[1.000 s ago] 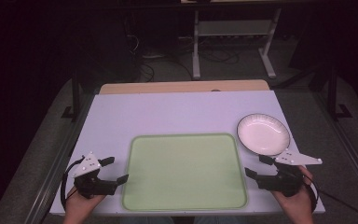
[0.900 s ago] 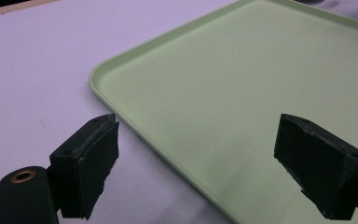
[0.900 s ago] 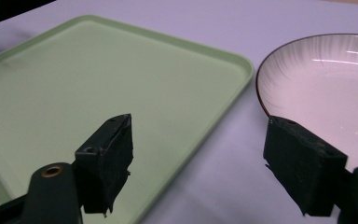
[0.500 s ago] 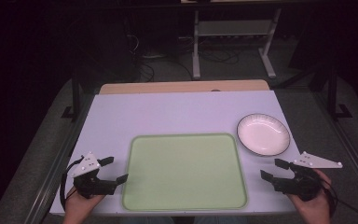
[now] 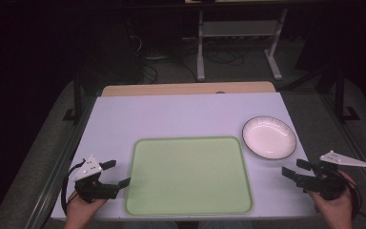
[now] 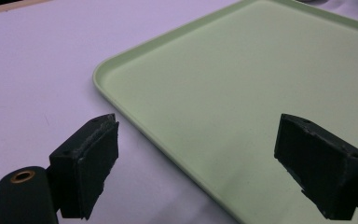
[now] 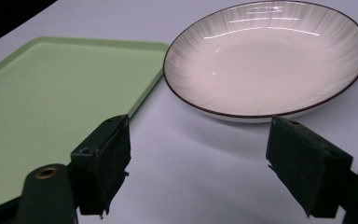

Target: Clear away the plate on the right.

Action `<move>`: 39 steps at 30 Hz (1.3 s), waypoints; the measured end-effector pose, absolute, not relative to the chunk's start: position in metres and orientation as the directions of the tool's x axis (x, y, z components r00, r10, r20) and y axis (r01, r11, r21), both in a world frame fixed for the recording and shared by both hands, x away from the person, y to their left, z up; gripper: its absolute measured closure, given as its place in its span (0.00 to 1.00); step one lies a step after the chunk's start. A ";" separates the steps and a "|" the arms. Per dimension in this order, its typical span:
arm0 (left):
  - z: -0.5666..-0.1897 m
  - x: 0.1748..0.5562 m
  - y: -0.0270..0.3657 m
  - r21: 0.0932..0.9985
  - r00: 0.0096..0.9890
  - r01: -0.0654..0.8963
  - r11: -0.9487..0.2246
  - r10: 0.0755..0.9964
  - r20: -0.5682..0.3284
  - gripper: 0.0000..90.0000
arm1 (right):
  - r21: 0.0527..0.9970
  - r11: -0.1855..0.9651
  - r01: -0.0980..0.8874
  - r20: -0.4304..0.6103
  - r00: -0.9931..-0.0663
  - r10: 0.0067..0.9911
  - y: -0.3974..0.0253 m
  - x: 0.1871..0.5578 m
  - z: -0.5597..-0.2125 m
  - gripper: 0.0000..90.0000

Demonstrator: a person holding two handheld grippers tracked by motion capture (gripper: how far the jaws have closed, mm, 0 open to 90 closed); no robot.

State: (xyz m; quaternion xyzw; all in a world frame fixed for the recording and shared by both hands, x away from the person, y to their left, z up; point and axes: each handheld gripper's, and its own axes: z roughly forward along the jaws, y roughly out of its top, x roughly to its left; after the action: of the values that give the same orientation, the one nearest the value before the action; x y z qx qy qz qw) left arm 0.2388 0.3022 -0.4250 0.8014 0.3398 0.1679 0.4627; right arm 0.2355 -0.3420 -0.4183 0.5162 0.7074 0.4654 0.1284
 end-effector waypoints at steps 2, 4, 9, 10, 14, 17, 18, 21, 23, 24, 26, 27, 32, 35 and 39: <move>-0.425 0.239 0.302 0.856 0.712 0.390 -0.340 0.701 -0.046 0.15 | 0.782 0.023 0.622 0.315 -0.426 0.848 -0.344 0.237 -0.417 0.21; -0.425 0.239 0.302 0.855 0.712 0.390 -0.341 0.700 -0.046 0.15 | 0.775 0.007 0.632 0.330 -0.413 0.849 -0.350 0.240 -0.415 0.20; -0.425 0.239 0.302 0.855 0.711 0.391 -0.341 0.702 -0.045 0.15 | 0.759 0.003 0.652 0.338 -0.398 0.853 -0.355 0.247 -0.410 0.18; -0.425 0.239 0.302 0.855 0.711 0.391 -0.342 0.702 -0.044 0.15 | 0.755 0.001 0.656 0.340 -0.393 0.854 -0.357 0.249 -0.408 0.18; -0.425 0.239 0.303 0.855 0.709 0.391 -0.341 0.703 -0.044 0.15 | 0.731 0.003 0.683 0.366 -0.395 0.843 -0.363 0.260 -0.405 0.18; -0.425 0.239 0.304 0.855 0.709 0.392 -0.340 0.704 -0.045 0.15 | 0.721 -0.004 0.692 0.371 -0.382 0.846 -0.367 0.265 -0.406 0.18; -0.425 0.240 0.304 0.855 0.708 0.394 -0.337 0.705 -0.048 0.15 | 0.713 -0.023 0.701 0.384 -0.364 0.849 -0.373 0.270 -0.406 0.18; -0.425 0.240 0.304 0.854 0.708 0.393 -0.340 0.704 -0.046 0.15 | 0.698 -0.055 0.714 0.418 -0.344 0.841 -0.380 0.278 -0.408 0.18; -0.426 0.240 0.304 0.854 0.710 0.394 -0.341 0.702 -0.048 0.15 | 0.690 -0.088 0.719 0.448 -0.328 0.831 -0.385 0.283 -0.409 0.18; -0.426 0.240 0.304 0.853 0.711 0.395 -0.342 0.701 -0.048 0.15 | 0.690 -0.098 0.717 0.455 -0.325 0.829 -0.387 0.286 -0.409 0.18; -0.426 0.240 0.304 0.852 0.711 0.396 -0.342 0.701 -0.049 0.15 | 0.687 -0.110 0.718 0.461 -0.314 0.830 -0.388 0.289 -0.410 0.18; -0.426 0.240 0.304 0.853 0.711 0.395 -0.342 0.701 -0.049 0.15 | 0.686 -0.112 0.719 0.460 -0.310 0.832 -0.389 0.291 -0.410 0.18; -0.426 0.240 0.304 0.853 0.712 0.397 -0.340 0.700 -0.052 0.15 | 0.673 -0.101 0.733 0.439 -0.286 0.852 -0.388 0.308 -0.407 0.19; -0.426 0.241 0.304 0.854 0.711 0.397 -0.337 0.701 -0.054 0.15 | 0.667 -0.095 0.739 0.432 -0.280 0.857 -0.386 0.317 -0.404 0.19; -0.426 0.241 0.304 0.853 0.712 0.399 -0.338 0.700 -0.056 0.15 | 0.659 -0.099 0.745 0.431 -0.266 0.862 -0.385 0.329 -0.401 0.22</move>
State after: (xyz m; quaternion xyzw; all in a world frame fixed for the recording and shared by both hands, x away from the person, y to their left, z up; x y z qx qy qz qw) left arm 0.2406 0.3042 -0.4264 0.8014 0.3426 0.1628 0.4625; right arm 0.3288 -0.3845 -0.4008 0.6019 0.6677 0.4330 0.0672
